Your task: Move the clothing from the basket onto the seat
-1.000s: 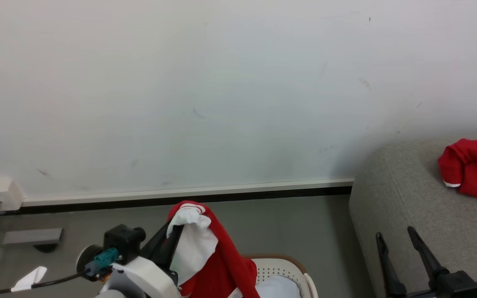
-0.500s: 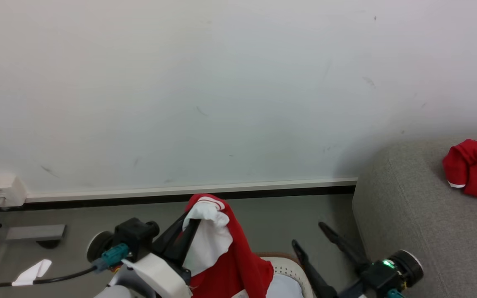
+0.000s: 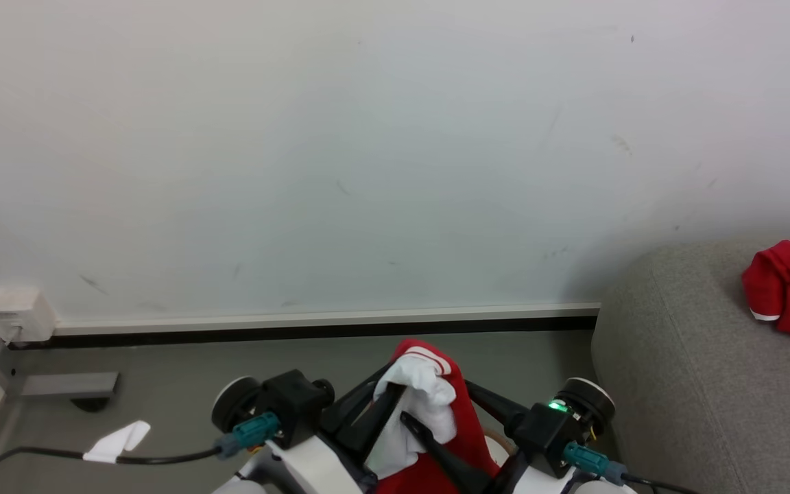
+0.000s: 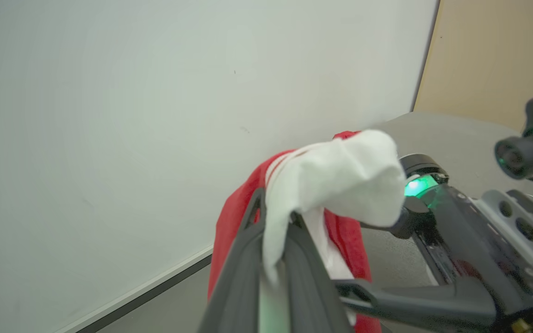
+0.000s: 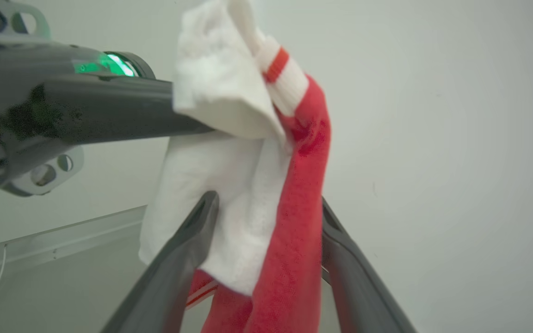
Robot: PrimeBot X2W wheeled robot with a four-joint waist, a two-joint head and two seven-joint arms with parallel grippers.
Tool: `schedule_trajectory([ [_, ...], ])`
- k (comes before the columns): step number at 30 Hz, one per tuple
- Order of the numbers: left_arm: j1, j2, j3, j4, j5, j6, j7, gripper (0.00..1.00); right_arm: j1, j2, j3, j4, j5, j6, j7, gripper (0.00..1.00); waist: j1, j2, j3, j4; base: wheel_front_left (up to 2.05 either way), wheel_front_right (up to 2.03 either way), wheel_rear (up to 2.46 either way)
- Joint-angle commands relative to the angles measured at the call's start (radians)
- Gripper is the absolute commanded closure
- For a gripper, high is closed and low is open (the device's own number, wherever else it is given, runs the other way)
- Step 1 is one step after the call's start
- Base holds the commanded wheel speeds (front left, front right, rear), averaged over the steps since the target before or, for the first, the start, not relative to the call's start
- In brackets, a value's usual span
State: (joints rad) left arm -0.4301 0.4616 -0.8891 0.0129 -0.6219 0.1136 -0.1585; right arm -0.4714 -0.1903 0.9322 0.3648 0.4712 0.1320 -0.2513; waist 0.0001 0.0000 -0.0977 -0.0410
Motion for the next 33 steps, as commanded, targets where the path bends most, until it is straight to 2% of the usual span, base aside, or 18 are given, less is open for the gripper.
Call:
schedule_trajectory([
  [1, -0.011, -0.005, -0.008, -0.013, 0.014, -0.007, 0.002, 1.00, -0.027, -0.001, 0.014, 0.019, 0.018, -0.003, -0.007, 0.00, -0.0001, 0.0000, -0.002, 0.003, 0.00, 0.00, 0.00],
  [6, -0.012, -0.018, -0.029, -0.044, 0.018, -0.012, 0.013, 1.00, -0.041, 0.021, 0.037, 0.081, 0.057, -0.003, -0.013, 0.00, -0.0001, 0.0000, -0.001, 0.009, 0.00, 0.00, 0.00],
  [7, -0.011, -0.018, -0.031, -0.049, 0.018, -0.012, 0.014, 1.00, -0.042, 0.024, 0.045, 0.092, 0.068, -0.003, -0.014, 0.30, -0.0001, 0.0000, -0.001, 0.010, 0.00, 0.00, 0.00],
  [8, -0.011, -0.017, -0.033, -0.054, 0.018, -0.012, 0.017, 1.00, -0.043, 0.025, 0.051, 0.105, 0.080, -0.003, -0.013, 0.69, -0.0001, 0.0000, -0.001, 0.011, 0.00, 0.00, 0.00],
  [9, -0.011, -0.015, -0.034, -0.058, 0.019, -0.011, 0.019, 1.00, -0.045, 0.026, 0.060, 0.112, 0.094, -0.003, -0.012, 0.98, -0.0001, 0.0000, -0.001, 0.011, 0.00, 0.00, 0.00],
  [13, -0.009, -0.010, -0.036, -0.071, 0.018, -0.007, 0.022, 1.00, -0.061, 0.025, 0.087, 0.123, 0.143, -0.003, -0.014, 1.00, -0.0001, 0.0000, 0.001, 0.008, 0.00, 0.00, 0.00],
  [14, -0.007, -0.009, -0.037, -0.071, 0.018, -0.005, 0.022, 0.98, -0.063, 0.023, 0.089, 0.123, 0.152, -0.003, -0.014, 1.00, -0.0001, 0.0000, 0.003, 0.006, 0.00, 0.00, 0.00],
  [15, -0.005, -0.008, -0.036, -0.070, 0.019, -0.002, 0.021, 0.91, -0.066, 0.019, 0.085, 0.121, 0.159, -0.003, -0.014, 1.00, -0.0001, 0.0000, 0.004, 0.004, 0.00, 0.00, 0.00],
  [17, -0.001, -0.004, -0.035, -0.063, 0.025, 0.005, 0.017, 0.60, -0.067, 0.012, 0.067, 0.111, 0.167, -0.003, -0.015, 1.00, -0.0001, 0.0000, 0.008, -0.002, 0.00, 0.00, 0.00],
  [18, 0.001, -0.003, -0.035, -0.059, 0.028, 0.010, 0.017, 0.20, -0.065, 0.009, 0.058, 0.107, 0.166, -0.003, -0.015, 1.00, -0.0001, 0.0000, 0.010, -0.006, 0.00, 0.00, 0.00],
  [19, 0.003, -0.002, -0.035, -0.057, 0.029, 0.011, 0.014, 0.00, -0.064, 0.006, 0.050, 0.103, 0.165, -0.003, -0.015, 1.00, -0.0001, 0.0000, 0.011, -0.009, 0.00, 0.00, 0.00],
  [26, 0.017, -0.005, -0.038, -0.036, 0.029, 0.027, 0.002, 0.00, -0.040, -0.035, -0.029, 0.077, 0.134, -0.003, -0.014, 1.00, -0.0001, 0.0000, 0.026, -0.049, 0.00, 0.00, 0.00],
  [33, 0.026, -0.012, -0.044, -0.016, 0.027, 0.029, -0.016, 0.00, -0.032, -0.087, -0.150, 0.050, 0.082, -0.003, -0.014, 1.00, -0.0001, 0.0000, 0.053, -0.150, 0.00, 0.00, 0.00],
])
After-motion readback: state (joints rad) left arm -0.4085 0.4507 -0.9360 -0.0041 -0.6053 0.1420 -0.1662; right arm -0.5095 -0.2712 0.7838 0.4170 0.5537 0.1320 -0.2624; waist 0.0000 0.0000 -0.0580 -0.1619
